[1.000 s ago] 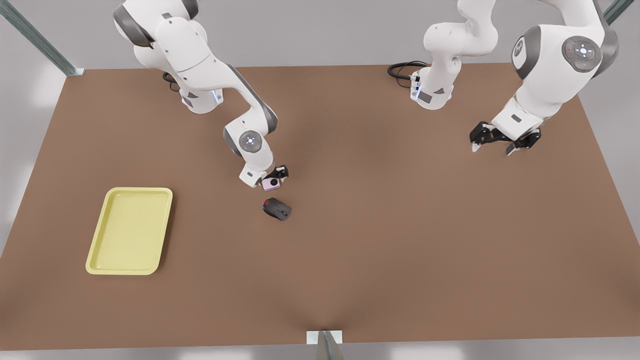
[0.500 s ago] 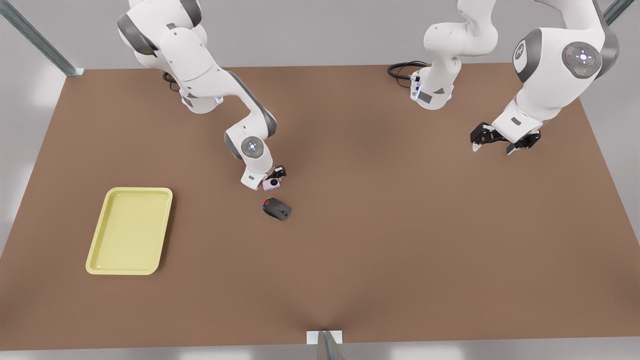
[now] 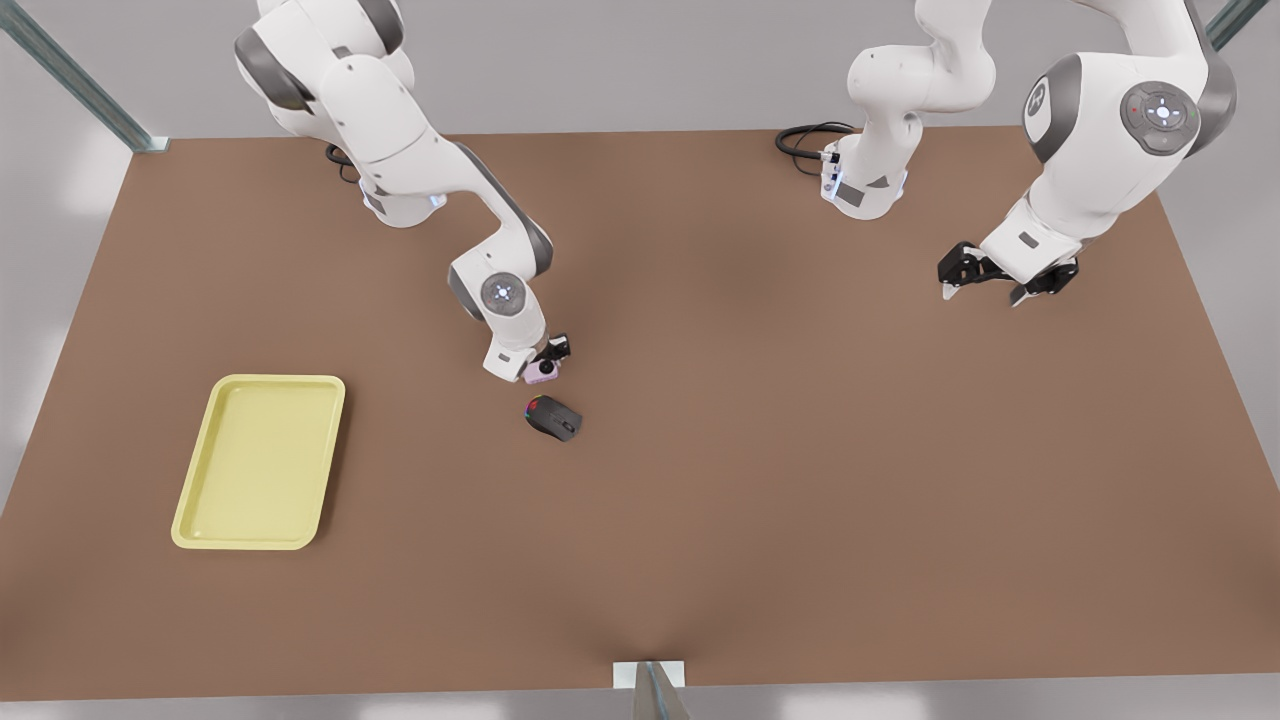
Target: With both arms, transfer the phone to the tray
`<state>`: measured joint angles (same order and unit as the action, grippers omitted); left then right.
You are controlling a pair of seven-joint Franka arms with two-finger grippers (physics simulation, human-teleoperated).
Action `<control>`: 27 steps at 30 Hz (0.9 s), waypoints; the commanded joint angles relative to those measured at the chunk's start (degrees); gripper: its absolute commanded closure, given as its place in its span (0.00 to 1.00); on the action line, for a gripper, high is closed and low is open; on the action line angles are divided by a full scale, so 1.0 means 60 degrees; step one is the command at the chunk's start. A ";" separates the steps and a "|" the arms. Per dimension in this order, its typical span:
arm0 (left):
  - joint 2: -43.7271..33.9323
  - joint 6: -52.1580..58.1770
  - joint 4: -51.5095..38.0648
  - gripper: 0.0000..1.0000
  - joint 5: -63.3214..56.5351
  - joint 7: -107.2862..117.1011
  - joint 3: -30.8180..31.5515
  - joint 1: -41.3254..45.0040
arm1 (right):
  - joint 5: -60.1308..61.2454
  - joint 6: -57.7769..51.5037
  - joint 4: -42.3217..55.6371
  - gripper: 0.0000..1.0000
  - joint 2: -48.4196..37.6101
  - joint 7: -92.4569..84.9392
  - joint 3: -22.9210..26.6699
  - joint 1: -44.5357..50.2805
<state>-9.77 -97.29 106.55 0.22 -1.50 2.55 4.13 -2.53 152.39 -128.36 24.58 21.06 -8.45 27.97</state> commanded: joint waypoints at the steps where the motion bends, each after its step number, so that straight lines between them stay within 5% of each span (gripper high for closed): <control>1: 0.0003 0.0014 -0.0004 0.00 -0.0007 0.0030 -0.0001 0.0000 | -0.0077 -0.0101 0.0094 0.33 -0.0229 -0.0550 0.0177 -0.0003; 4: -0.0012 0.0029 -0.0004 0.00 -0.0007 0.0030 -0.0001 0.0000 | -0.0062 -0.2517 0.0958 0.33 -0.0874 -0.2496 0.1407 -0.0105; 7: -0.0041 0.0088 -0.0019 0.00 -0.0007 0.0030 -0.0001 0.0000 | 0.0011 -0.4157 0.2290 0.33 -0.0787 -0.6174 0.1525 -0.2536; 15: 0.0032 0.0058 -0.0004 0.00 -0.0007 0.0045 0.0028 0.0000 | 0.0055 -0.3881 0.1750 0.32 -0.0698 -1.0320 0.1496 -0.6697; 20: 0.0018 0.0263 -0.0385 0.00 0.0008 0.0089 0.0424 0.0000 | 0.0070 -0.2620 0.2525 0.28 0.0561 -1.1361 0.1481 -0.7460; 21: 0.0164 0.0249 -0.0502 0.00 0.0008 0.0074 0.0585 0.0000 | 0.0055 -0.2620 0.3170 0.27 0.1015 -1.1800 0.1481 -0.7562; 22: 0.0443 0.0293 -0.0869 0.00 0.0008 0.0118 0.0600 0.0000 | 0.0070 -0.2620 0.3185 0.00 0.1147 -1.1859 0.1481 -0.7709; 27: 0.0780 0.0395 -0.0869 0.00 -0.0007 0.0104 0.0570 0.0000 | 0.0070 -0.2927 0.4152 0.00 0.0548 -1.1260 0.0998 -0.7562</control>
<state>-5.29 -95.49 101.41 0.23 -1.22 5.99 4.18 -2.17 134.66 -104.06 28.07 -25.52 -2.35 -17.43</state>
